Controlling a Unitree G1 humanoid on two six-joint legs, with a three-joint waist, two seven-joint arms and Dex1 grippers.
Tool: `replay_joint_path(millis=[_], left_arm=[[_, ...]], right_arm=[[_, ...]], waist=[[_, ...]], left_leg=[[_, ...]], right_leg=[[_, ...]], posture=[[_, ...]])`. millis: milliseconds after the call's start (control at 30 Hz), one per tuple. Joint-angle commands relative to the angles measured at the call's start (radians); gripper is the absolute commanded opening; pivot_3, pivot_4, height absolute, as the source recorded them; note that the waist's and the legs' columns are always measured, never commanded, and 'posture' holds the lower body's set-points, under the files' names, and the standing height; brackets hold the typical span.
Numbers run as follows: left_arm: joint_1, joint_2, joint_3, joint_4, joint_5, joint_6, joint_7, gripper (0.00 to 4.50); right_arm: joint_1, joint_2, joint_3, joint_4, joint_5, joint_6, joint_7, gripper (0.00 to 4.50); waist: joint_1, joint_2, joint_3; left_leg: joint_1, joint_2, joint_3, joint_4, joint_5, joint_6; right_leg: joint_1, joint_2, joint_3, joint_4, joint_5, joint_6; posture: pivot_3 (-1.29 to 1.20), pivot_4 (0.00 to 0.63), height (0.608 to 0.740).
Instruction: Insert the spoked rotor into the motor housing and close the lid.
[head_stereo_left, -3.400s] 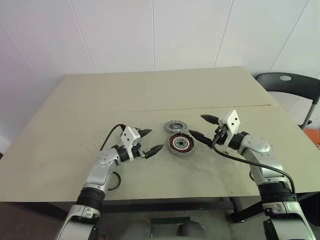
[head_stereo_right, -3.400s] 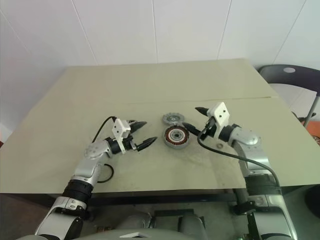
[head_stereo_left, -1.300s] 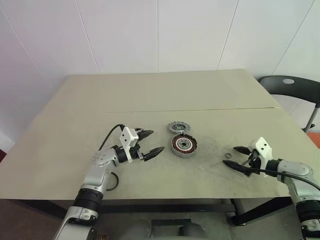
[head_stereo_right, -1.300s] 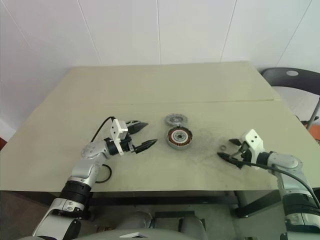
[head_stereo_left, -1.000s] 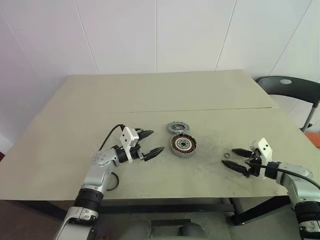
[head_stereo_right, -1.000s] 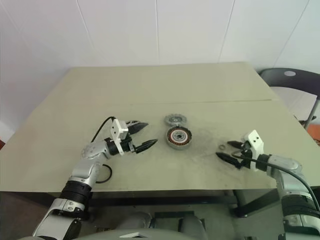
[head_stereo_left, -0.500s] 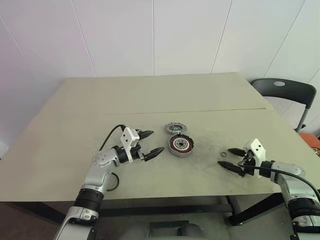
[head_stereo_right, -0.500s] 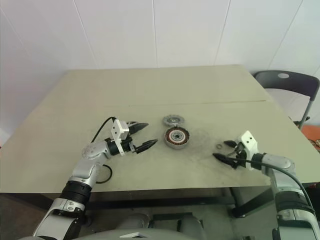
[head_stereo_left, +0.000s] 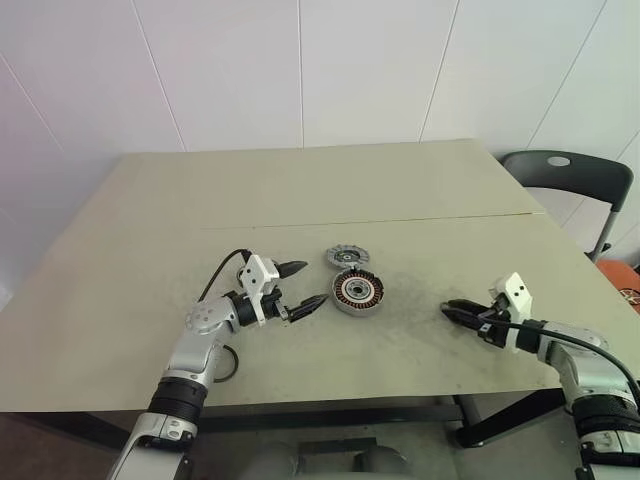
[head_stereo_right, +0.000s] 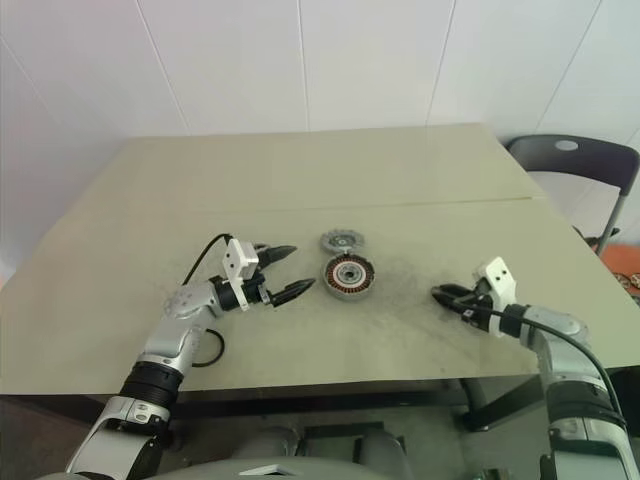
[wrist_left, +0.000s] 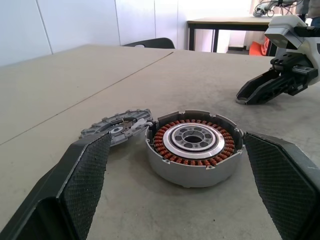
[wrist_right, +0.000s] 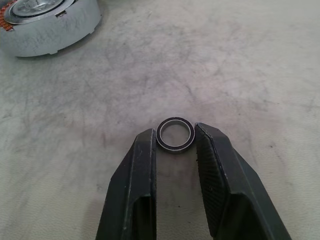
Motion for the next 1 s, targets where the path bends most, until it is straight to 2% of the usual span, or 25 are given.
replay_joint_path(millis=[33,200,400,500,633,1000], left_arm=[[-0.009,0.011,0.009,-0.019,-0.001,-0.018,-0.001,4.50],[-0.015,0.023,0.016,-0.012,-0.005,-0.016,-0.003,4.50],[-0.013,0.036,0.022,-0.016,-0.009,-0.011,0.000,4.50],[-0.010,0.044,0.028,-0.020,-0.008,-0.011,0.005,4.50],[-0.001,0.052,0.033,-0.031,-0.010,-0.009,0.013,4.50],[0.005,0.054,0.030,-0.036,-0.013,-0.008,0.022,4.50]], right_arm=[[-0.013,0.049,0.028,-0.068,-0.001,0.014,-0.035,0.75],[-0.117,0.150,0.002,-0.300,0.103,0.135,-0.130,0.75],[-0.222,0.216,0.107,-0.367,0.013,0.183,-0.242,0.75],[-0.244,0.220,0.179,-0.357,0.002,0.260,-0.218,0.75],[-0.240,0.202,0.234,-0.382,0.006,0.314,-0.174,0.75],[-0.258,0.165,0.283,-0.386,-0.014,0.385,-0.135,0.75]], waist=[[-0.001,0.000,0.000],[-0.004,0.006,0.003],[0.008,0.006,0.003],[0.004,0.006,0.002],[0.001,0.006,0.002],[0.001,0.006,0.002]], left_leg=[[0.000,0.001,0.001,0.000,0.000,0.000],[0.000,0.007,0.009,0.000,-0.001,-0.001],[-0.002,0.007,0.010,-0.001,-0.001,-0.001],[-0.006,0.007,0.010,-0.001,-0.001,-0.001],[-0.017,0.007,0.011,0.001,0.002,-0.005],[-0.016,0.007,0.011,0.002,0.000,-0.001]], right_leg=[[0.000,0.000,0.000,0.000,0.000,0.000],[-0.004,0.001,0.001,0.000,0.001,-0.002],[-0.007,0.001,0.001,-0.001,0.004,-0.006],[-0.009,0.001,0.002,-0.003,0.005,-0.005],[-0.021,0.001,0.003,-0.002,0.007,-0.005],[-0.020,0.002,0.003,-0.001,0.008,-0.005]], posture=[[0.00,0.000,0.740],[0.00,0.000,0.740],[0.00,0.000,0.740],[0.00,0.000,0.740],[0.00,0.000,0.740],[0.00,0.000,0.740]])
